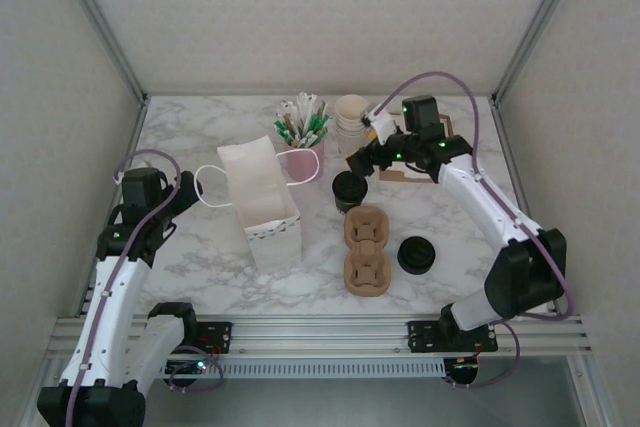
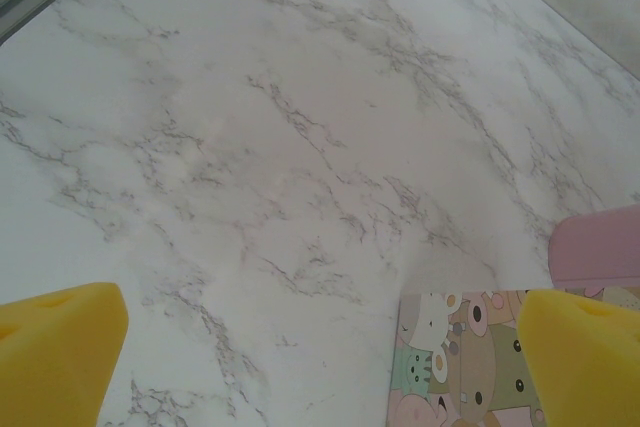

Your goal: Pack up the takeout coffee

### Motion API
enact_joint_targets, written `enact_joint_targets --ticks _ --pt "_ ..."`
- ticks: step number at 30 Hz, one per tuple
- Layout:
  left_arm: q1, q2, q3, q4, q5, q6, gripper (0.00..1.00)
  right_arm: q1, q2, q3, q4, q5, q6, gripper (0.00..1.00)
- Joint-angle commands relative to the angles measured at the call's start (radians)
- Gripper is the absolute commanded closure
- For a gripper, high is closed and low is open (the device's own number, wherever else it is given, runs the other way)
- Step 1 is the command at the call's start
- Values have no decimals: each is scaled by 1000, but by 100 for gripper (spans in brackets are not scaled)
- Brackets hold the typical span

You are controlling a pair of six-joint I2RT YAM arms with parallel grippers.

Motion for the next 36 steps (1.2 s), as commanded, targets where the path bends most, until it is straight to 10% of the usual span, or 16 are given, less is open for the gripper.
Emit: enact_joint_targets --ticks 1,7,17,36 --pt "11 -15 -8 3 -11 7 0 -4 -32 128 -224 287 367 19" --pt "11 -24 -2 -6 -20 3 0 45 -118 103 -498 443 689 28" --pt "11 -43 5 -24 -53 2 0 420 -268 -230 -485 562 1066 36" --pt "11 -48 -7 -16 -53 2 0 585 -48 -272 -449 704 1149 51"
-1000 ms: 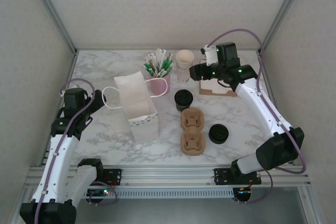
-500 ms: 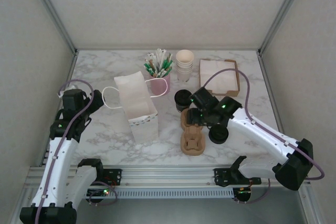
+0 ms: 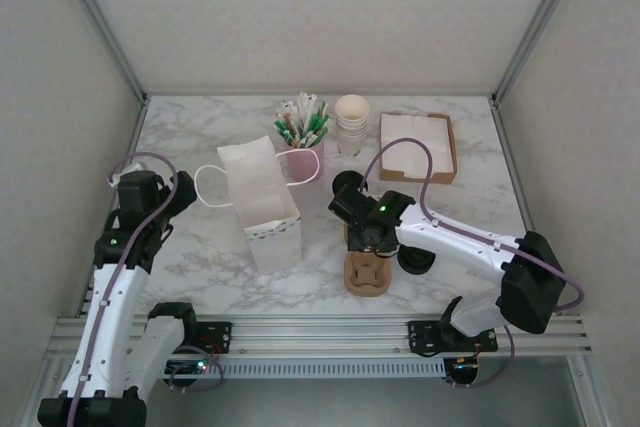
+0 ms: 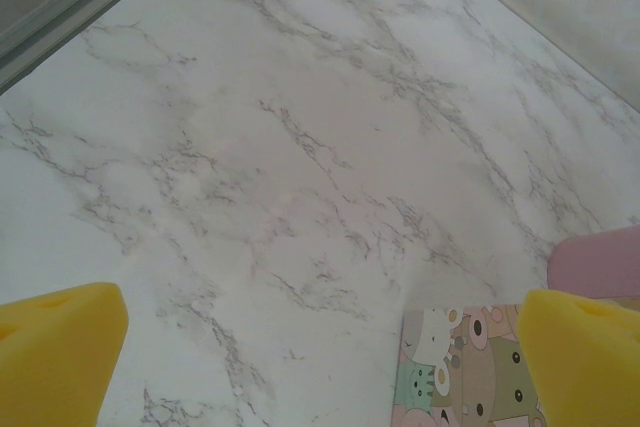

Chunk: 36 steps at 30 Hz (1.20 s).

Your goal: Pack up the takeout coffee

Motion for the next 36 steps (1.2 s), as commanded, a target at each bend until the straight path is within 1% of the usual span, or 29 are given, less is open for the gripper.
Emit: enact_joint_targets --ticks 1,8,17,36 --pt "10 0 -7 -11 -15 2 0 7 7 -10 4 45 31 51" --pt "10 2 -8 -9 -15 5 0 7 26 -16 7 32 40 51" --pt "11 5 -9 -9 -14 4 0 7 12 -37 -18 41 52 51" --pt "10 7 -10 -9 -11 5 0 10 13 -62 45 -7 62 51"
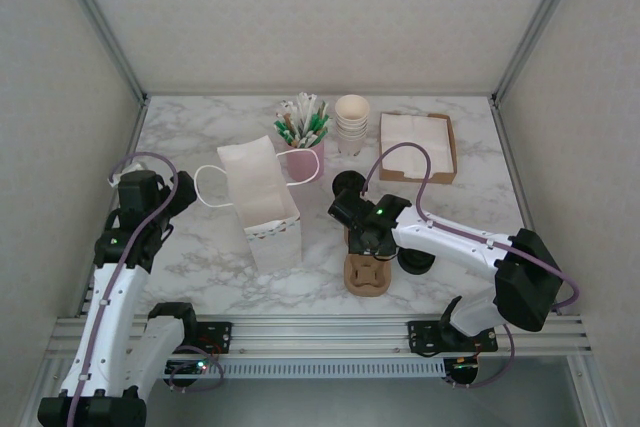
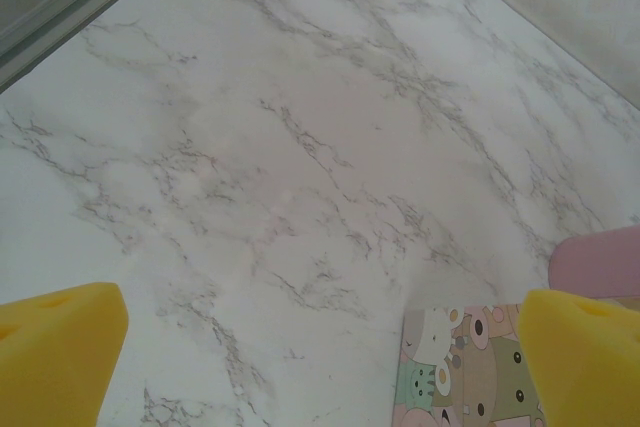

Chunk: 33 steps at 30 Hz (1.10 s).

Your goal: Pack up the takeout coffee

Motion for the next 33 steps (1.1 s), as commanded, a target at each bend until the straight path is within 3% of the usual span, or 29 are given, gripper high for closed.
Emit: enact_joint_targets --ticks 1,22,33 --pt "10 3 -10 -10 -11 4 0 9 -2 -16 7 -8 19 51" --pt "11 3 -11 -10 -10 5 0 9 -2 -29 9 -5 27 58" --pt "10 2 -12 -7 -11 5 0 10 -92 -15 -15 19 35 61"
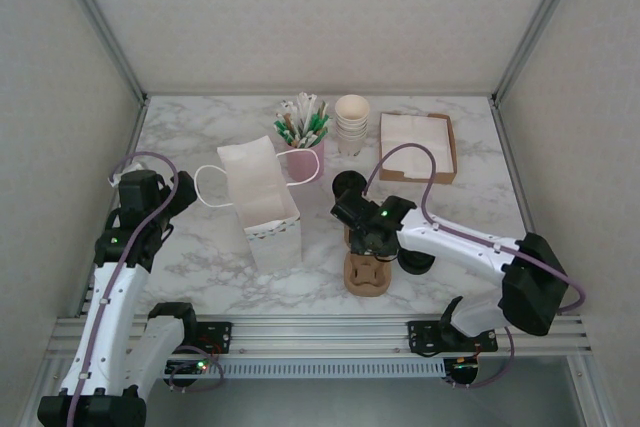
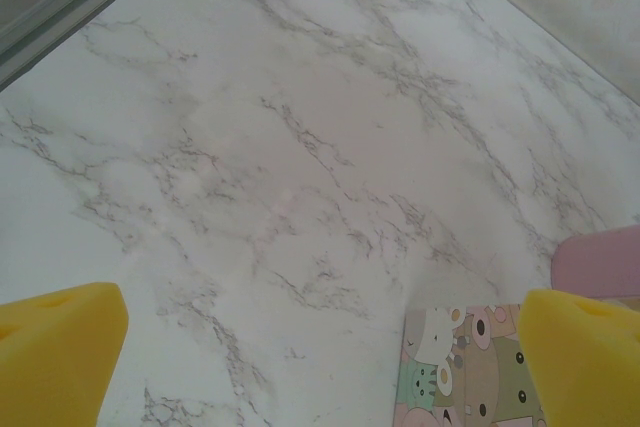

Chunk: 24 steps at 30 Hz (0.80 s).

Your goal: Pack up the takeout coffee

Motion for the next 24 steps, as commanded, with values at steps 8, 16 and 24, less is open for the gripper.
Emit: enact_joint_targets --ticks 8,16,24 --pt "10 -2 -12 -7 -11 3 0 9 -87 30 -70 59 16 62" --pt "11 -2 -12 -6 -8 2 0 9 -154 126 -188 121 -49 61" --pt "10 -5 -9 -5 -8 2 0 10 -161 418 -336 254 -199 61"
